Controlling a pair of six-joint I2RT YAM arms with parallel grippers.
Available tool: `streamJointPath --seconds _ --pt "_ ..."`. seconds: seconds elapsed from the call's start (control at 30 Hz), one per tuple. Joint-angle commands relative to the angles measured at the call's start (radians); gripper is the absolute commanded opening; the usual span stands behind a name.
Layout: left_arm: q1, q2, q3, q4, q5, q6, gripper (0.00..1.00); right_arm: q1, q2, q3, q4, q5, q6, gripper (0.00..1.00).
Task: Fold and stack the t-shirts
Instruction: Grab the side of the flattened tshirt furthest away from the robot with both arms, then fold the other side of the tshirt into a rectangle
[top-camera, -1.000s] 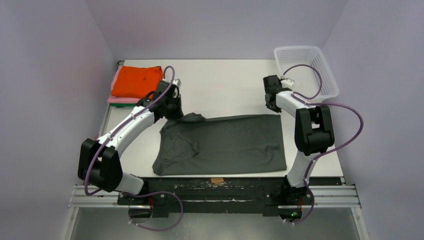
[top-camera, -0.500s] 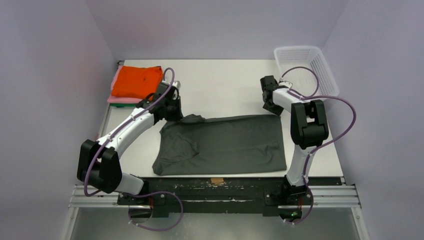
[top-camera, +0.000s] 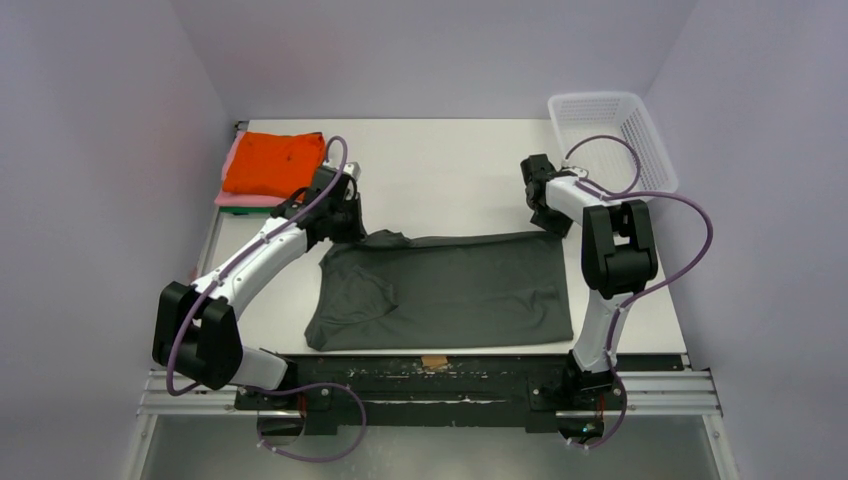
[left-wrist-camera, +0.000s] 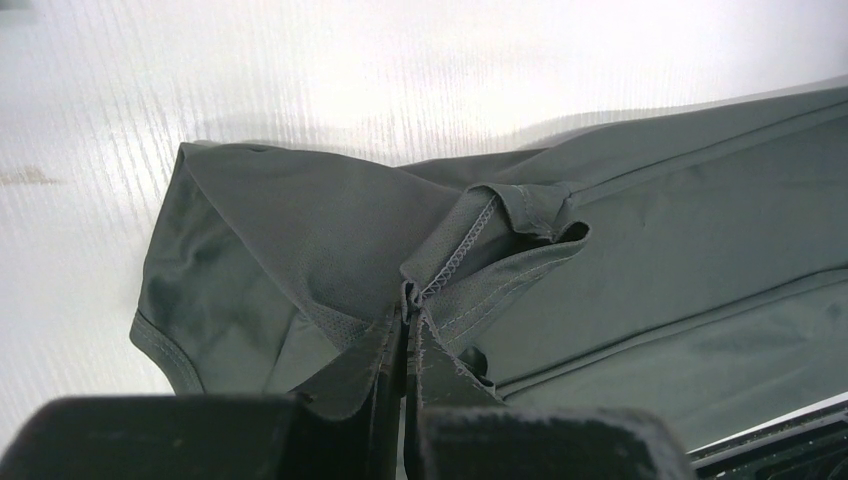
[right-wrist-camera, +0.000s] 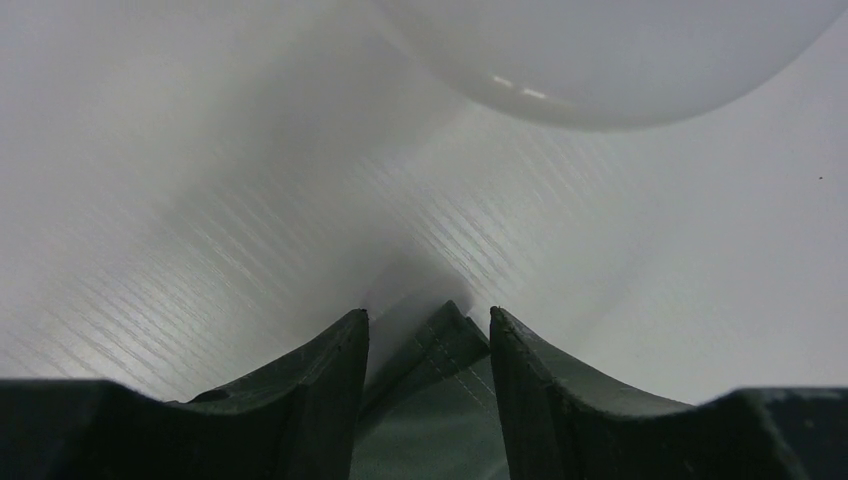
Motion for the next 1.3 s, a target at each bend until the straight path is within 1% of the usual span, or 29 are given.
streamJointPath --seconds 0.0,0.03,0.1,0.2,0.23,0.3,0.5,0.7,1.0,1.27 --pt "-0.002 -0.031 -0.012 0.039 0.014 -0.017 0.0 -0.01 -0.009 -0.027 -0.038 -0.039 0.055 0.47" --pt "-0.002 -0.033 -0.014 0.042 0.016 -0.019 0.0 -0.009 -0.007 -0.03 -0.03 -0.053 0.066 0.45" --pt "-0.003 -0.035 -0.014 0.045 0.017 -0.021 0.0 -0.01 -0.001 -0.037 -0.02 -0.068 0.077 0.38" --pt "-0.001 -0.042 -0.015 0.042 0.016 -0.02 0.0 -0.01 0.002 -0.041 -0.013 -0.062 0.089 0.25" --pt "-0.002 -0.046 -0.018 0.04 0.013 -0.021 0.0 -0.01 -0.005 -0.047 -0.006 -0.059 0.09 0.19" --pt "-0.002 -0.054 -0.022 0.033 0.003 -0.019 0.0 -0.01 -0.034 -0.062 0.018 -0.054 0.086 0.0" --pt "-0.002 -0.089 -0.046 0.023 -0.005 -0.022 0.0 -0.008 -0.159 -0.109 0.096 -0.035 -0.012 0.0" --pt "-0.002 -0.158 -0.119 0.026 -0.016 -0.044 0.0 -0.008 -0.297 -0.234 0.202 -0.088 -0.102 0.0" --pt "-0.002 -0.277 -0.244 0.009 -0.03 -0.079 0.0 -0.001 -0.4 -0.315 0.21 -0.1 -0.156 0.0" --pt "-0.004 -0.377 -0.341 -0.001 -0.025 -0.129 0.0 0.054 -0.544 -0.404 0.13 -0.059 -0.127 0.0"
